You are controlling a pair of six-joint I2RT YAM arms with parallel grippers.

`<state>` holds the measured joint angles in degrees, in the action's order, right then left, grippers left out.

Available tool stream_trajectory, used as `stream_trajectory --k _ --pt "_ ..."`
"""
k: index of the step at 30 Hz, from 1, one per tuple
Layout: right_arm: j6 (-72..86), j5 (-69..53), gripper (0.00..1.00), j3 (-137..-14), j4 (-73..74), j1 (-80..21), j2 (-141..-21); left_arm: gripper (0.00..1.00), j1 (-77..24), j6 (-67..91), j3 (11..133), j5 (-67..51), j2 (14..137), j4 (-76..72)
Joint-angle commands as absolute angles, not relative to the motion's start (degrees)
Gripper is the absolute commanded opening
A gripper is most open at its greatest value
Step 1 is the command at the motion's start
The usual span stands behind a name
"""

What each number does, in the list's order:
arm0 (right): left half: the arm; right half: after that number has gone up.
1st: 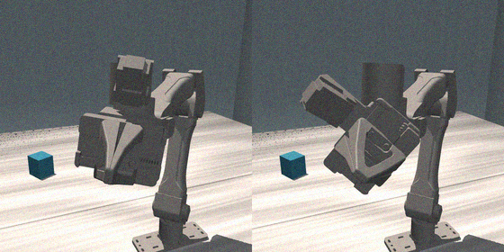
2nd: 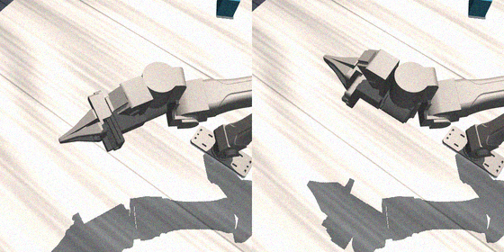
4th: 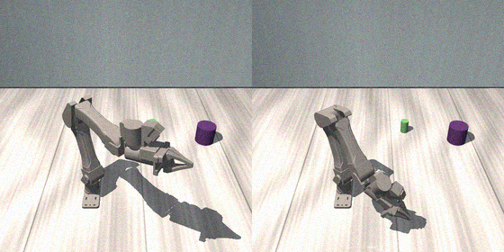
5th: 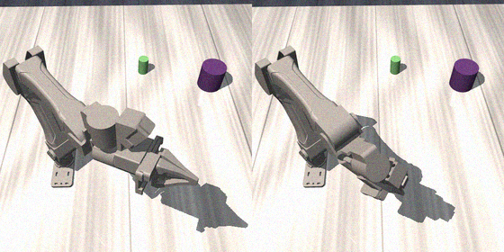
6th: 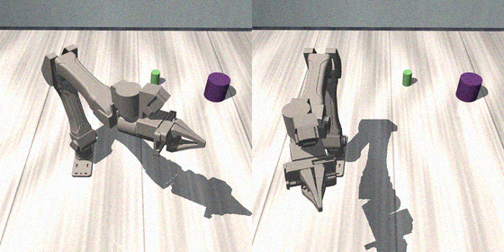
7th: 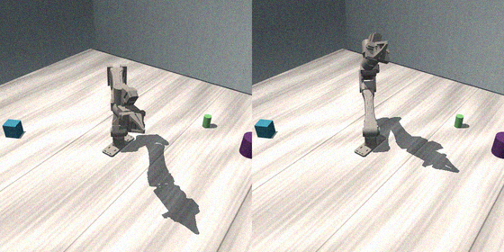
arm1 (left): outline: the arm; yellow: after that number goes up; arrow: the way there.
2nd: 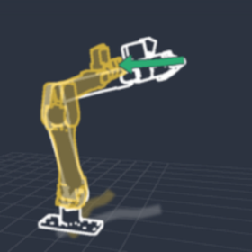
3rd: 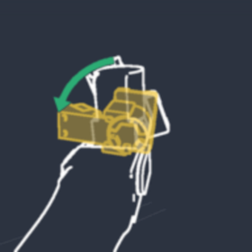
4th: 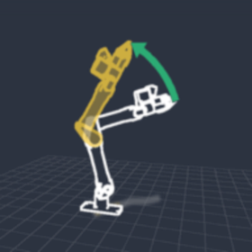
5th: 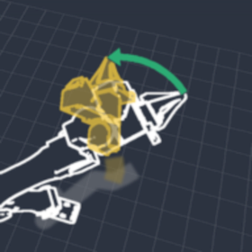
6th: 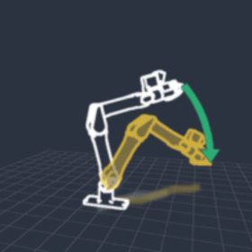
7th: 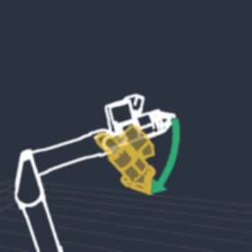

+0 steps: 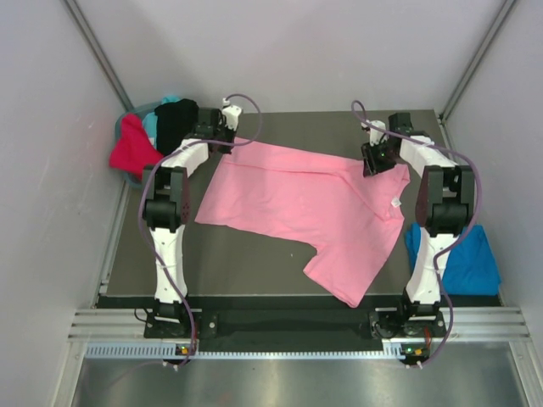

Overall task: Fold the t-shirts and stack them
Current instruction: Fold the tshirt

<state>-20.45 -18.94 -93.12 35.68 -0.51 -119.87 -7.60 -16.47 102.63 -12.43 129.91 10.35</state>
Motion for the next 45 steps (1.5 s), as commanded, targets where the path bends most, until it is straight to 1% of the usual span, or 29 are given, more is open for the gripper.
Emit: stream_trajectory --k 1,3,4,5,7,8,11,14,17,20,23,30,31,34,35,37,40,41,43,44,45 --pt "-20.9 -19.4 0.40 -94.5 35.2 -0.5 -120.1 0.17 -7.8 -17.1 102.5 -12.1 128.0 8.4" --pt "-20.7 -19.3 0.39 -94.4 35.0 -0.5 -120.3 0.17 -7.9 -17.1 102.5 -12.0 128.0 8.4" --pt "-20.6 -19.3 0.38 -94.4 34.9 1.2 -120.3 0.17 -8.0 -17.1 102.4 -11.9 128.1 8.4" --pt "-20.6 -19.3 0.33 -94.5 34.9 1.2 -120.4 0.17 -8.0 -17.1 102.4 -12.0 127.9 8.4" --pt "-20.6 -19.3 0.26 -94.7 34.8 1.2 -120.5 0.17 -8.1 -17.2 102.4 -12.0 127.9 8.4" --pt "-20.5 -19.2 0.18 -94.8 34.8 1.2 -120.5 0.17 -8.1 -17.3 102.3 -11.9 127.8 8.4" --pt "-20.6 -19.2 0.10 -94.9 34.9 1.3 -120.1 0.17 -8.2 -17.3 102.1 -11.8 127.7 8.4" --pt "-20.7 -19.2 0.04 -94.4 34.7 1.3 -119.6 0.17 -8.2 -17.4 102.0 -11.6 127.7 8.4" --pt "-20.2 -19.7 0.03 -93.8 34.6 1.2 -118.2 0.17 -8.2 -17.4 102.0 -11.6 127.6 8.4" --pt "-19.6 -20.1 0.03 -93.0 35.3 0.4 -115.8 0.17 -8.1 -17.4 102.0 -11.6 127.7 8.3" --pt "-18.7 -21.0 0.04 -90.5 35.9 -3.2 -112.2 0.17 -7.9 -17.3 102.3 -11.8 127.8 7.9" --pt "-15.7 -21.4 0.05 -79.2 35.8 -11.3 -101.9 0.17 -7.0 -16.6 104.1 -12.0 128.5 7.5" --pt "-15.4 -21.2 0.06 -78.0 35.8 -12.4 -100.8 0.17 -6.9 -16.6 104.2 -12.1 128.6 7.5" --pt "-14.2 -20.5 0.27 -74.2 36.6 -15.0 -95.6 0.17 -6.6 -16.6 104.8 -12.4 128.2 7.3" --pt "-14.2 -20.0 0.35 -73.7 36.7 -15.0 -94.5 0.17 -6.5 -16.7 104.8 -12.4 128.1 7.3" --pt "-14.7 -17.4 0.38 -74.4 36.6 -14.3 -93.3 0.18 -6.4 -16.8 104.9 -12.5 128.1 7.3" --pt "-13.8 -17.0 0.37 -78.2 34.9 -9.2 -96.3 0.19 -6.4 -16.8 105.1 -12.8 128.1 7.3" --pt "-13.5 -17.2 0.37 -79.8 34.8 -6.0 -97.8 0.19 -6.4 -16.9 105.3 -12.8 128.1 7.4" --pt "-13.6 -16.5 0.36 -84.7 34.7 -3.4 -102.2 0.20 -6.4 -16.9 106.2 -12.9 128.4 7.8" --pt "-13.9 -15.6 0.36 -86.1 34.4 -0.8 -103.6 0.23 -6.4 -17.0 106.5 -12.6 128.5 7.9" --pt "-14.0 -15.4 0.36 -89.1 34.3 -0.4 -106.1 0.24 -6.5 -16.8 106.9 -12.1 128.6 8.2"
